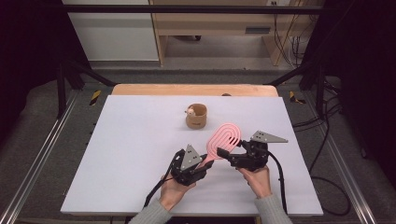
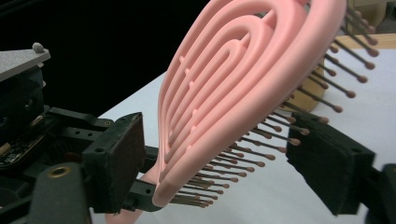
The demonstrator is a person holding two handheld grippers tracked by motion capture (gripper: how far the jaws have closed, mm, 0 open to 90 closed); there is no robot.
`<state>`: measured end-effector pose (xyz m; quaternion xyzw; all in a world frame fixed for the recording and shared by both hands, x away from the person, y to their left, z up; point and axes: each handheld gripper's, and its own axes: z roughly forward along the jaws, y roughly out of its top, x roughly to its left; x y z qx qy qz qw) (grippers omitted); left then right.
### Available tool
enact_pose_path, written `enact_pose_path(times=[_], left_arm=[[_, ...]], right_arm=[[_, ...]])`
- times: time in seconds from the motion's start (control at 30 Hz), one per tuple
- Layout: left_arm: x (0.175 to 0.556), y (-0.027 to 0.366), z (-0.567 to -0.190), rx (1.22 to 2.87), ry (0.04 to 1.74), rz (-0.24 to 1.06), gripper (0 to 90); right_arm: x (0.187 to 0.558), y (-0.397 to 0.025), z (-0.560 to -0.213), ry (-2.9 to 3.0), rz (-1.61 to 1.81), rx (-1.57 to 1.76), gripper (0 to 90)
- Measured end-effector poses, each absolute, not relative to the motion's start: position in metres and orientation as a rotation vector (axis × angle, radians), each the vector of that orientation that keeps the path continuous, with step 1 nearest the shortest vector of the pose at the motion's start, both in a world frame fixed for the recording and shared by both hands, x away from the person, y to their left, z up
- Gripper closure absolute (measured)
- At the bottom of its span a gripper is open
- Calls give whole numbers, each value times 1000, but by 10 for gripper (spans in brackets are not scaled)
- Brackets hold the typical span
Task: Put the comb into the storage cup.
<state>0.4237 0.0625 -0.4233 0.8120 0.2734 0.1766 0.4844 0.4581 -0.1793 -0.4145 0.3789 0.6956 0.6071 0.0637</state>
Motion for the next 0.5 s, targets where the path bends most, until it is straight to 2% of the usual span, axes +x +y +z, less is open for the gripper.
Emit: enact_pose_path(times=[0.03, 0.13, 0.17, 0.2, 0.4, 0.5], left_arm=[[424, 63, -423, 1977, 666, 427, 704], [423, 62, -424, 1975, 665, 425, 705], [423, 62, -424, 1976, 665, 427, 704], [422, 62, -424, 1978, 661, 429, 704], [422, 60, -425, 1982, 654, 428, 705], [421, 59, -425, 1981, 653, 430, 705]], right_arm=[[459, -180, -415, 2107, 1840, 1151, 270], [459, -181, -415, 2116, 1845, 1156, 311], [459, -181, -415, 2117, 1851, 1159, 366], [459, -181, -415, 2117, 1851, 1159, 366], [460, -183, -415, 2145, 1892, 1170, 510], [460, -184, -415, 2158, 1906, 1184, 530]])
